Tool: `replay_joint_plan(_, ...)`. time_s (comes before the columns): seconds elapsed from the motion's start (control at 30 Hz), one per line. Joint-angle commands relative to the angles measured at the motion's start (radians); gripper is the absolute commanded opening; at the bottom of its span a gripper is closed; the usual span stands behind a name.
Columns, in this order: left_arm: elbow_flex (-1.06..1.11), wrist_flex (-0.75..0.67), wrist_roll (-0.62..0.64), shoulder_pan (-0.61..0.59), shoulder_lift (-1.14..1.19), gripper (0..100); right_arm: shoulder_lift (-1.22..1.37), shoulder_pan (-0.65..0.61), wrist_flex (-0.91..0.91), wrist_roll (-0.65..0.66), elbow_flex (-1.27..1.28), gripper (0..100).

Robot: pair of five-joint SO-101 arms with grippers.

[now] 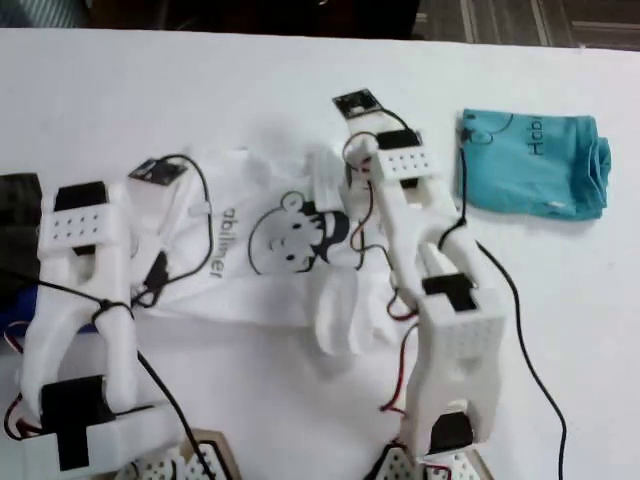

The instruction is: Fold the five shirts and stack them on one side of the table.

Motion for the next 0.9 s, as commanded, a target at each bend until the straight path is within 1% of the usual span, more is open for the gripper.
replay_joint_plan(0.0,-0.041,-0.049,-0.002,-0.006,-0.043,3,0.101,0.033,0.007,0.002,-0.216,0.9)
replay_joint_plan(0.03,-0.041,-0.060,0.000,-0.006,-0.043,3,0.134,0.048,0.012,0.002,-0.279,4.5)
replay_joint_plan(0.13,-0.041,-0.087,0.000,-0.006,-0.043,3,0.214,0.094,0.042,0.002,-0.471,1.5)
replay_joint_plan(0.2,-0.041,-0.109,0.000,-0.006,-0.043,3,0.257,0.120,0.077,0.002,-0.609,1.9)
replay_joint_plan(0.43,-0.042,-0.235,0.003,-0.005,-0.044,3,0.351,0.145,0.171,0.003,-1.010,1.8)
replay_joint_plan(0.57,-0.064,-0.247,0.094,-0.005,-0.044,3,0.380,0.147,0.166,0.005,-1.097,1.8)
replay_joint_plan(0.63,-0.085,-0.222,0.127,-0.003,-0.044,3,0.392,0.147,0.159,0.046,-1.109,1.8)
replay_joint_plan(0.7,-0.091,-0.195,0.130,0.006,-0.044,3,0.400,0.151,0.137,0.084,-1.111,1.8)
replay_joint_plan(0.8,-0.079,-0.137,0.129,0.020,-0.037,3,0.398,0.177,0.125,0.089,-1.111,1.8)
replay_joint_plan(0.87,-0.062,-0.124,0.127,0.020,-0.037,3,0.387,0.194,0.142,0.091,-1.112,5.2)
